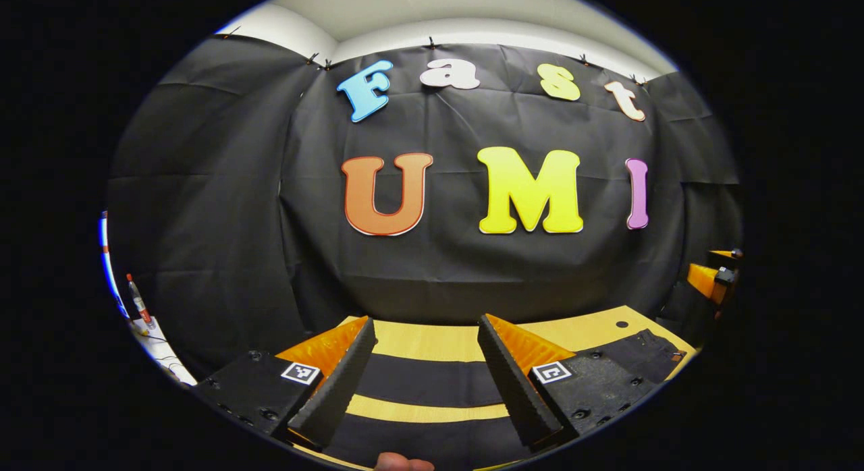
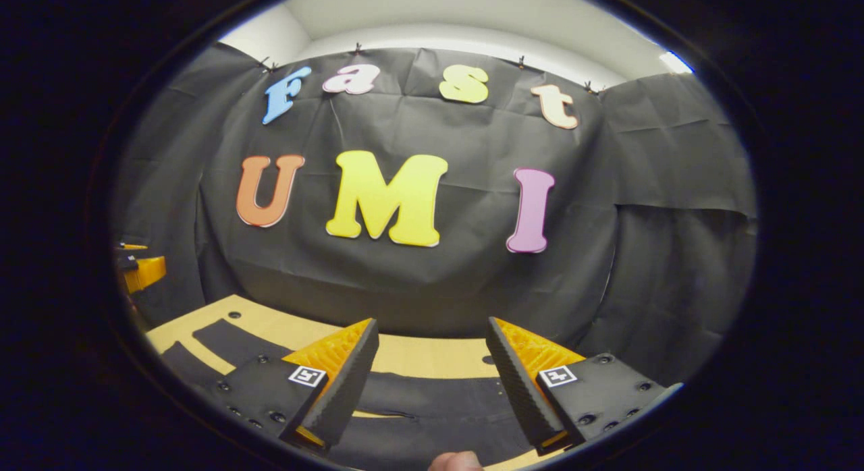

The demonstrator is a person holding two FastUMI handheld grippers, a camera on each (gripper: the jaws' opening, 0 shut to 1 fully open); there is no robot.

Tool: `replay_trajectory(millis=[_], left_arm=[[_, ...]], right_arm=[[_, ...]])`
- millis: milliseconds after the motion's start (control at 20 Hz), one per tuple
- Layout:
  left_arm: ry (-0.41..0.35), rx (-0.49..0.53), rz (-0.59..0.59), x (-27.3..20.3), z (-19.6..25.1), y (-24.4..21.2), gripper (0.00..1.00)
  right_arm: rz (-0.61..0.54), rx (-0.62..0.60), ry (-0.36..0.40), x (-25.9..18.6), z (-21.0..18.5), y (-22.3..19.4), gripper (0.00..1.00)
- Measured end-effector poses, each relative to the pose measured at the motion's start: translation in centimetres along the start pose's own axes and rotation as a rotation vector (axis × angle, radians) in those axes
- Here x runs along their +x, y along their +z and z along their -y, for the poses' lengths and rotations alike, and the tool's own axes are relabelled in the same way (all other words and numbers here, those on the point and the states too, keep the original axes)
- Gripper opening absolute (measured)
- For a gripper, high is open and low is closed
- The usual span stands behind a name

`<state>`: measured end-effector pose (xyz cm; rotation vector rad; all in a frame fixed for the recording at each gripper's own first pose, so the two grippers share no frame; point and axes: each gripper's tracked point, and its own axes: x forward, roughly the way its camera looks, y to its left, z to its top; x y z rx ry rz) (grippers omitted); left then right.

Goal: Grasp the waist and the cuffs of the jeans and fold them to make the two legs overlap; first hold the waist and fold one-third of the jeans toward the cuffs, then hold the cuffs and fold the remaining one-third in the same direction to finish folding.

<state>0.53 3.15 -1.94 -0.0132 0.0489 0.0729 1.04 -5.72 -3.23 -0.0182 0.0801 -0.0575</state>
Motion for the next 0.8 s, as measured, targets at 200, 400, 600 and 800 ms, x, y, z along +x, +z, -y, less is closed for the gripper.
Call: replay_trajectory(millis=[200, 400, 600, 800], left_arm=[[0.094, -0.015, -0.072, -0.1, -4.3, -2.7, 0.98], [0.195, -0.084, -0.238, -2.5, -9.1, -8.5, 0.99], [0.302, -0.249, -0.438, -6.5, -11.8, -16.0, 0.99], [0.351, -0.57, -0.624, -9.7, -9.8, -22.3, 0.99]], right_arm=[[-0.08, 0.011, -0.084, 0.6, 6.4, -2.9, 0.98], [-0.215, 0.045, -0.135, 0.1, 14.1, -7.6, 0.99], [-0.392, 0.151, -0.196, -0.3, 21.1, -14.9, 0.98], [-0.593, 0.395, -0.187, -0.6, 22.8, -22.5, 0.99]])
